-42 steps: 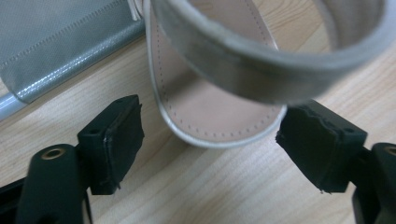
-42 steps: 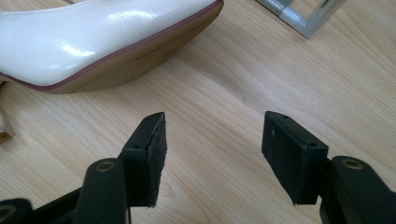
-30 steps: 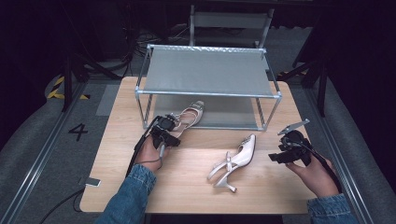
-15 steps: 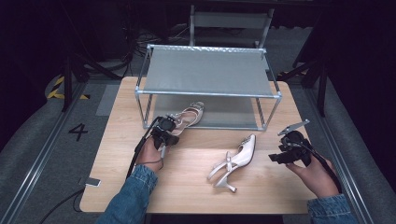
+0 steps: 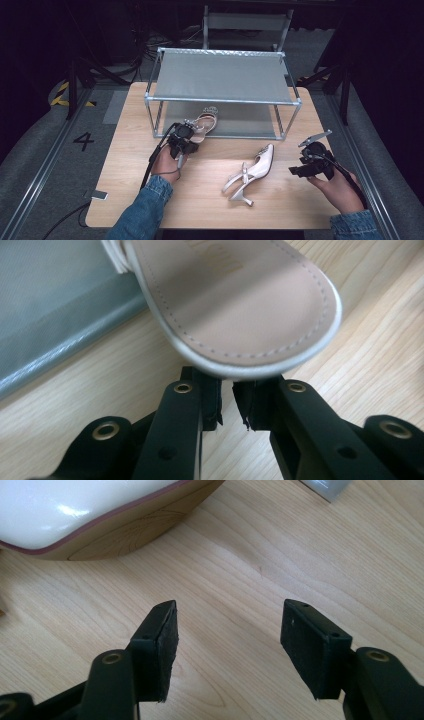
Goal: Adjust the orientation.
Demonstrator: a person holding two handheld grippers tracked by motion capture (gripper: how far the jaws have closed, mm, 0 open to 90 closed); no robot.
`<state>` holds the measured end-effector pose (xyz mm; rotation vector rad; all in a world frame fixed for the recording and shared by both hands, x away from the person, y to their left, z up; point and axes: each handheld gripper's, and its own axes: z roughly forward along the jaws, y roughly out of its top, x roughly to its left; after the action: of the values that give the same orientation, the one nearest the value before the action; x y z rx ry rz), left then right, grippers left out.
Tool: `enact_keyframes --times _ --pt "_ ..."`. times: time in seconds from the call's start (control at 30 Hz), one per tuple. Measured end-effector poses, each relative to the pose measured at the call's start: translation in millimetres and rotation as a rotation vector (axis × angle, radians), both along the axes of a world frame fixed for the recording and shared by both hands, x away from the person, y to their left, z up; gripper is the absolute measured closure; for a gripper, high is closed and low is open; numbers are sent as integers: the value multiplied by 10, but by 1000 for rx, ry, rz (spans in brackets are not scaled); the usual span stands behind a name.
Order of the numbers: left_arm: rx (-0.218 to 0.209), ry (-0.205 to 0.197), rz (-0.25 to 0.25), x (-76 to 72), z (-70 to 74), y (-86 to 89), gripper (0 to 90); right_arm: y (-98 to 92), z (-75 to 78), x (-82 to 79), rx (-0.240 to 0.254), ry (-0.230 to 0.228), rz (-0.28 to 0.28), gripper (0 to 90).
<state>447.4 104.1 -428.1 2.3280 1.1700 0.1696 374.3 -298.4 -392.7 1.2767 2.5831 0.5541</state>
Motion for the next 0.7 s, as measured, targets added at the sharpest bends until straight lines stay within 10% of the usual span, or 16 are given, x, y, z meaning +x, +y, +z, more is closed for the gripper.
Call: enact_keyframes --times 0.7 --pt "-40 -57 -5 420 59 -261 802 -285 -18 -234 2 5 -90 400"
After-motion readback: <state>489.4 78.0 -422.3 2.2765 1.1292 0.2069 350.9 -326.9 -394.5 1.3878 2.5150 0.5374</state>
